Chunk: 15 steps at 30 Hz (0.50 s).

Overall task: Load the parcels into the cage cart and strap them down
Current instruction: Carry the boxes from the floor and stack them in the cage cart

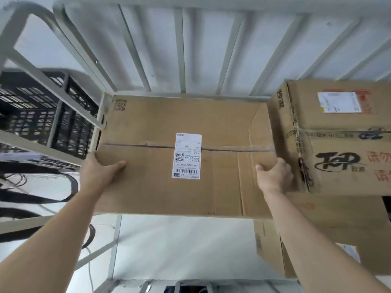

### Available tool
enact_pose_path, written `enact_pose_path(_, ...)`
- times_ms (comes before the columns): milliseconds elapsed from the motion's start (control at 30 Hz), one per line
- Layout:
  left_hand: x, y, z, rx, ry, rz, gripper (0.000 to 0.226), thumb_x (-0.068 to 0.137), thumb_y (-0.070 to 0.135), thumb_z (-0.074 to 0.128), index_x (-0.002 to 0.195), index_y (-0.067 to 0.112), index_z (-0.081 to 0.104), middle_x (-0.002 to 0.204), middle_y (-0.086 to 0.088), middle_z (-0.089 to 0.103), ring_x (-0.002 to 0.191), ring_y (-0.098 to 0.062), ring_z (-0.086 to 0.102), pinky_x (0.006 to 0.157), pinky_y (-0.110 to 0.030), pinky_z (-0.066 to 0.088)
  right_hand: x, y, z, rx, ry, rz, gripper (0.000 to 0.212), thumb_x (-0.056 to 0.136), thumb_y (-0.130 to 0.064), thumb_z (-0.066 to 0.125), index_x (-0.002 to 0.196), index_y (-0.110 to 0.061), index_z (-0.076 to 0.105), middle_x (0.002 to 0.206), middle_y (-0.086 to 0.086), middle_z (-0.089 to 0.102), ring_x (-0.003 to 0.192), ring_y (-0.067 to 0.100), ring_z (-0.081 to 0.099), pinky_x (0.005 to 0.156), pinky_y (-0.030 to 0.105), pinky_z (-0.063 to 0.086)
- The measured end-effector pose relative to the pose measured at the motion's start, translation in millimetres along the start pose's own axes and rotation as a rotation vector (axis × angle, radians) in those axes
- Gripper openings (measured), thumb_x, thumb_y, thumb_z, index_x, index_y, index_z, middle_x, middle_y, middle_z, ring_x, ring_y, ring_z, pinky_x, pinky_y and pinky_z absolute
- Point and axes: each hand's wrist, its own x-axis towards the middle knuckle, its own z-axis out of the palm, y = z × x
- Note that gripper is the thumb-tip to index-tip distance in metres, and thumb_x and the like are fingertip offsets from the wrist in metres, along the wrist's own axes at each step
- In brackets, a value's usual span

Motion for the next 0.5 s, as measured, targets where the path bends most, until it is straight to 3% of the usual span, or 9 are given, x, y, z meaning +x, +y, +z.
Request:
enact_pose_path(267, 65.8, -43.6, 77.8, 0.042, -0.067, -0.012, 0.08, 0.071, 0.021, 0.084, 0.137, 0.008, 0.042, 0.132, -0.012, 0.052, 0.12, -0.031, 0.051, 0.092, -0.037, 0.041, 49.2, 21.7, 91.4, -0.056, -0.027, 0.023, 0.068, 0.088, -0.027, 0.068, 0.143, -0.002, 0.037, 0.142, 0.022, 0.042, 0.131, 0.04, 0.037, 0.107, 0.048, 0.034)
enact_pose_path(500, 103.4, -75.3, 133.4, 0.111, -0.107, -0.027, 0.088, 0.073, 0.024, 0.082, 0.145, 0.015, 0.033, 0.141, -0.01, 0.047, 0.126, -0.031, 0.046, 0.101, -0.043, 0.04, 81.2, 40.6, 150.2, -0.08, -0.026, 0.025, 0.069, 0.087, -0.025, 0.07, 0.143, -0.002, 0.037, 0.144, 0.021, 0.041, 0.134, 0.039, 0.037, 0.109, 0.049, 0.034)
